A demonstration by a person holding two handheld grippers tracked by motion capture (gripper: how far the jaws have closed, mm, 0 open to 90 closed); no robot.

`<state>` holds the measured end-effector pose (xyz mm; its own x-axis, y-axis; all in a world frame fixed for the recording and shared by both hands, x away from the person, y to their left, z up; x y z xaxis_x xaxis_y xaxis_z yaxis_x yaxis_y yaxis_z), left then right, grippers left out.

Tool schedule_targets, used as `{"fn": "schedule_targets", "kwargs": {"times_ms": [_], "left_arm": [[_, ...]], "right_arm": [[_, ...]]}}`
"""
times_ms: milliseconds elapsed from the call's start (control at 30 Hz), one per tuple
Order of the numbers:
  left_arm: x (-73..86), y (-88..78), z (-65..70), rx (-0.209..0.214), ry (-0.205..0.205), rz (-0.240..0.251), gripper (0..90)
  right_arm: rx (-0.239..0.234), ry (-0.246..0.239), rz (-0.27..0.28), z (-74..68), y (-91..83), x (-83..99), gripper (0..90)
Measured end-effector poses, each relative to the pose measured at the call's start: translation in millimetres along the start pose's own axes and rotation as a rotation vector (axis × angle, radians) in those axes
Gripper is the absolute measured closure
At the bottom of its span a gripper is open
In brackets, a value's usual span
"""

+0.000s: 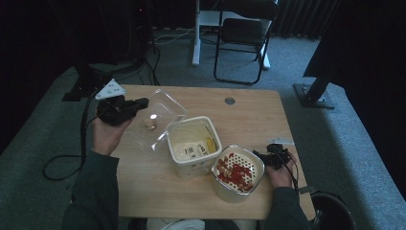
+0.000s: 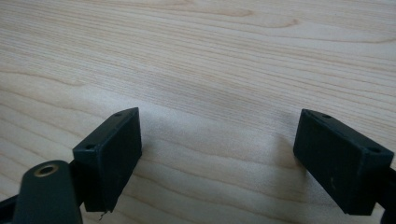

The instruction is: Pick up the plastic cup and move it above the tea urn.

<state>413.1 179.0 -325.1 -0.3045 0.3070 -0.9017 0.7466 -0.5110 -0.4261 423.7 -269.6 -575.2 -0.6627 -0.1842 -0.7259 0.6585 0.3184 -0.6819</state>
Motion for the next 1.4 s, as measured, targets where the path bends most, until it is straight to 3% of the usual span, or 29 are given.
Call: {"fn": "schedule_targets", "kwargs": {"times_ms": [233,467,667,700,767,833,967,1100,1233,1400], "left_arm": [[-11.0,21.1,24.2,0.063,0.017,0.008,88.0],[-24.7,41.4,43.7,0.115,0.010,0.031,87.9],[-32.0,67.4,68.2,0.158,0.024,0.027,87.4],[-32.1,71.9,72.7,0.168,0.030,0.031,85.9],[-27.6,80.8,78.1,0.177,0.045,0.001,73.9],[-20.7,86.4,79.4,0.178,0.067,-0.029,66.5],[-15.3,86.2,76.9,0.187,0.059,-0.034,61.0],[-11.9,81.6,72.8,0.166,0.078,-0.046,58.3],[0.0,81.1,69.4,0.117,0.111,-0.085,58.2],[19.8,87.7,59.1,0.116,0.055,-0.117,59.5]], "right_arm": [[0.000,0.000,0.000,0.0,0.0,0.0,14.7],[0.000,0.000,0.000,0.0,0.0,0.0,14.8],[0.000,-0.001,0.000,0.0,0.0,0.0,14.7],[0.000,0.000,0.000,0.0,0.0,0.0,14.8],[0.000,0.000,0.000,0.0,0.0,0.0,14.8],[0.000,0.000,0.000,0.0,0.0,0.0,14.8],[0.000,0.000,0.000,0.0,0.0,0.0,14.8],[0.000,-0.001,0.000,0.0,0.0,0.0,14.8],[0.000,0.000,0.000,0.0,0.0,0.0,14.8],[0.000,0.000,0.001,0.0,0.1,0.0,14.8]]}}
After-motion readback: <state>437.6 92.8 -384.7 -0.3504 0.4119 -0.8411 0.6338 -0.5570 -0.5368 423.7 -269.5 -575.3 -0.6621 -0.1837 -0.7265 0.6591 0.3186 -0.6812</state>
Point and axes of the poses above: each handheld gripper's, and its own axes: y roughly forward along the jaws, x roughly out of its underside, z roughly to its right, the point moved 7 cm from there along y, roughly forward along the jaws, and after that the axes turned 7 degrees about -x, right-handed, at the moved point
